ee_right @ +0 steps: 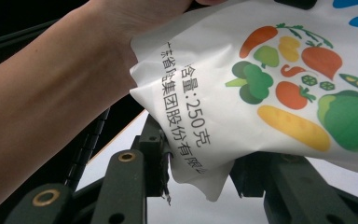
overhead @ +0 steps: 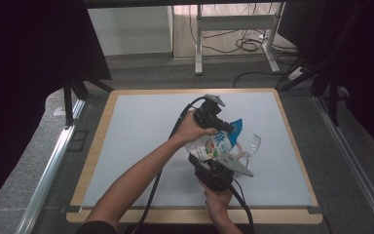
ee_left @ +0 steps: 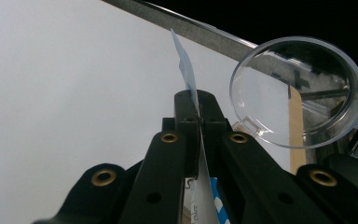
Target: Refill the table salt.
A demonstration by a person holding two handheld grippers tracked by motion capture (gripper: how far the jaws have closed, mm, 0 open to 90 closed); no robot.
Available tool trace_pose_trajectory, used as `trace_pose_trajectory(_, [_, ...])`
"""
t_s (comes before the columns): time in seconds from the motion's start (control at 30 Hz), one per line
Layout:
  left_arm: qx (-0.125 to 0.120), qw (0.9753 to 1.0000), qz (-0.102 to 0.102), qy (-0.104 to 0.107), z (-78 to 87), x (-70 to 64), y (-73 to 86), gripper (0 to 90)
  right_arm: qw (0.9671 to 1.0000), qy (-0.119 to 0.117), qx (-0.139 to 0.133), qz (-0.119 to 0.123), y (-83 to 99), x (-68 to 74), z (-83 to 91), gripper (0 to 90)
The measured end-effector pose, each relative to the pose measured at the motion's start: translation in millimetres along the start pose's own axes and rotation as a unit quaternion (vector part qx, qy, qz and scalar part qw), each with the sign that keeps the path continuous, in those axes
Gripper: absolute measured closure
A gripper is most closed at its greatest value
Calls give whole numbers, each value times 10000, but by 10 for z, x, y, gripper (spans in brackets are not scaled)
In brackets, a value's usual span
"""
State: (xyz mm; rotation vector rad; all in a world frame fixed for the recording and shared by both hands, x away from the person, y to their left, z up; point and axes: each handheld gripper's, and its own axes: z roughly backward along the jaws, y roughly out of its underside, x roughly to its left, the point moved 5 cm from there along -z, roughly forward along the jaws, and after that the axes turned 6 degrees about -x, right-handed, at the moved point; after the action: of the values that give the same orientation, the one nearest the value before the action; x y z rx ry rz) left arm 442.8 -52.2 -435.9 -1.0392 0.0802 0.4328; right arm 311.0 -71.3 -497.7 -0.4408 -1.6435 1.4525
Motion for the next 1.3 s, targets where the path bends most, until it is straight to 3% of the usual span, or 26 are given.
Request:
trace_pose_trajectory(0.63, [-2,10000,-29,20,29,-17,-25,894,9999,-128,-14,-35,-22,-11,30,628])
trace_pose_trajectory(1.3, [-9,10000,-2,68,25,-25,-39,893,9993,-225,-67,-294,-45,-31,44,637])
